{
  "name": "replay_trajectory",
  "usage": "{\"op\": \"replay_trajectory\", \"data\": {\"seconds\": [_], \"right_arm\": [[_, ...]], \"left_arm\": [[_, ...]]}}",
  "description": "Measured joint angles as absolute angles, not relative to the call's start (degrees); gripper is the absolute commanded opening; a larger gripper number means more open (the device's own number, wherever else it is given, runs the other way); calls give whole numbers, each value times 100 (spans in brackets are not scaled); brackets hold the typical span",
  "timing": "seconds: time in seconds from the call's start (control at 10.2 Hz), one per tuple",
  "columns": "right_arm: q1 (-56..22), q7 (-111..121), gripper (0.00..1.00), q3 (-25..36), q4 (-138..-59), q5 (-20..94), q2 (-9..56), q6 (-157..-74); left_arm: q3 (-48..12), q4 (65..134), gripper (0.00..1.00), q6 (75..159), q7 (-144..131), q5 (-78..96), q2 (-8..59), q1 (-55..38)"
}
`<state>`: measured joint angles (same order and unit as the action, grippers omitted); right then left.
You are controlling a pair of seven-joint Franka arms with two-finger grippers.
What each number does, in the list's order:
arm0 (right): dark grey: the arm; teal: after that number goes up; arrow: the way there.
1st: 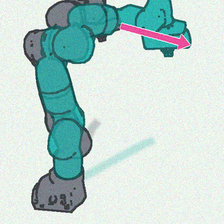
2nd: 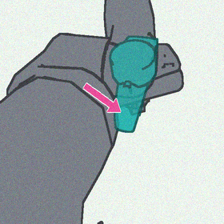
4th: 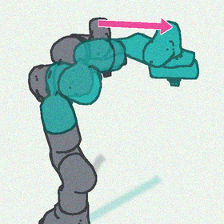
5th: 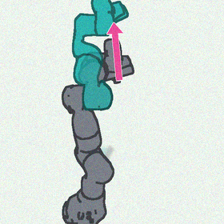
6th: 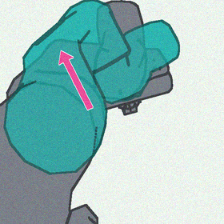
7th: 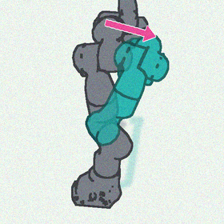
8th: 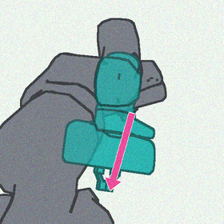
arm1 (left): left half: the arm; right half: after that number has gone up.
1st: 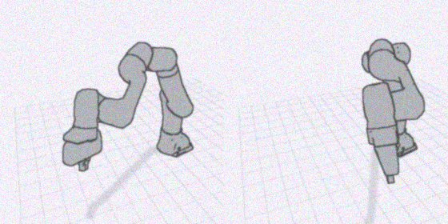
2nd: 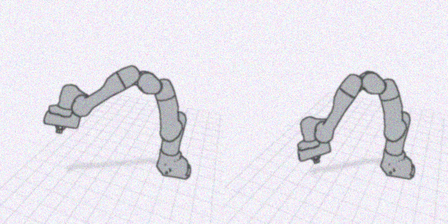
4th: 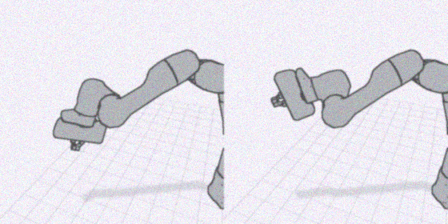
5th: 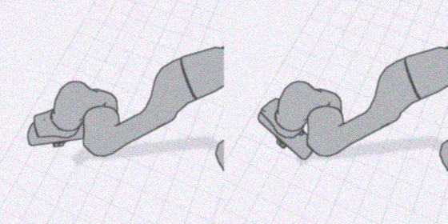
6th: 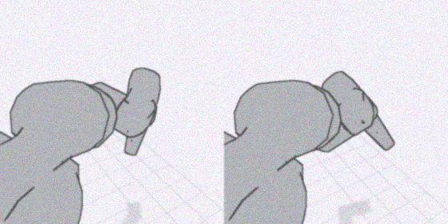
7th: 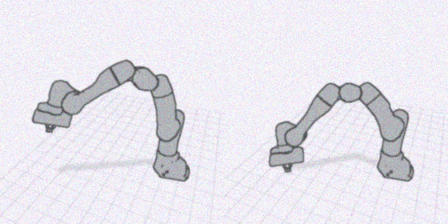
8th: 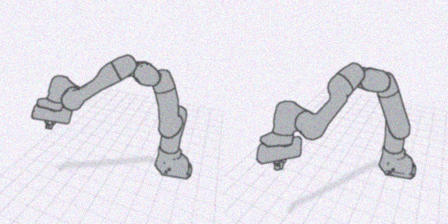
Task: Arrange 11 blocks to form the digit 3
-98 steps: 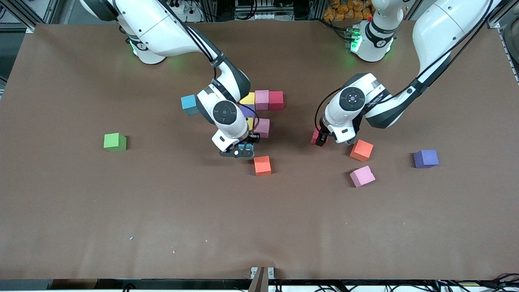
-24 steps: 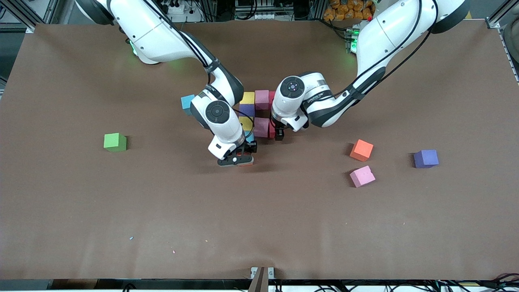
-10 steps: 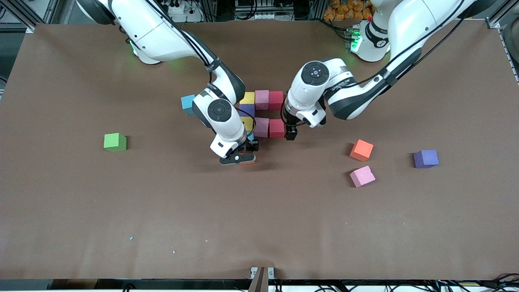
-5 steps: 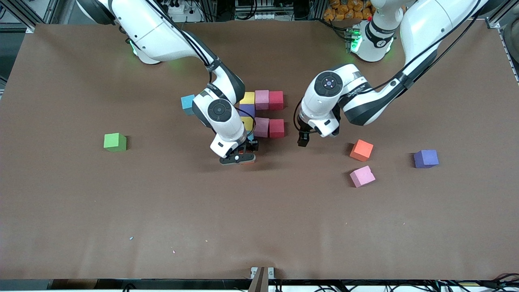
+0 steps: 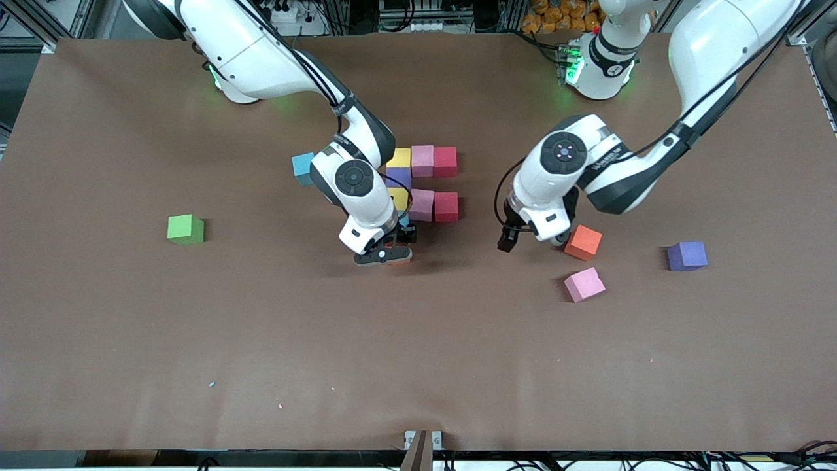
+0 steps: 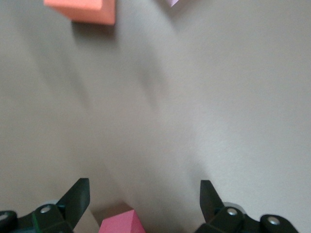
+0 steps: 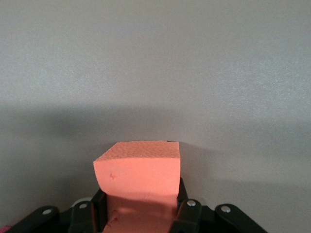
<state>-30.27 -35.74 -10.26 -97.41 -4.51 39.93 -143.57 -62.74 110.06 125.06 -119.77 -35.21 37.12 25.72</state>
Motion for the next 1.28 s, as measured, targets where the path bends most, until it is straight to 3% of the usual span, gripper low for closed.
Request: {"op": "replay_trajectory", "data": {"seconds": [0.3,1.28], "right_arm": [[-3027,-3576,0,-1028,-9742,-451,3992,-14357],[-3027,-3712,0,-1045,-9749,-451,3990,-14360]], "left_arm": [[-6187,10689,100,12213,-10855,-3521,3714,2723],[-5036,10054,100,11935,-6987,-3520,3767,2735]]}}
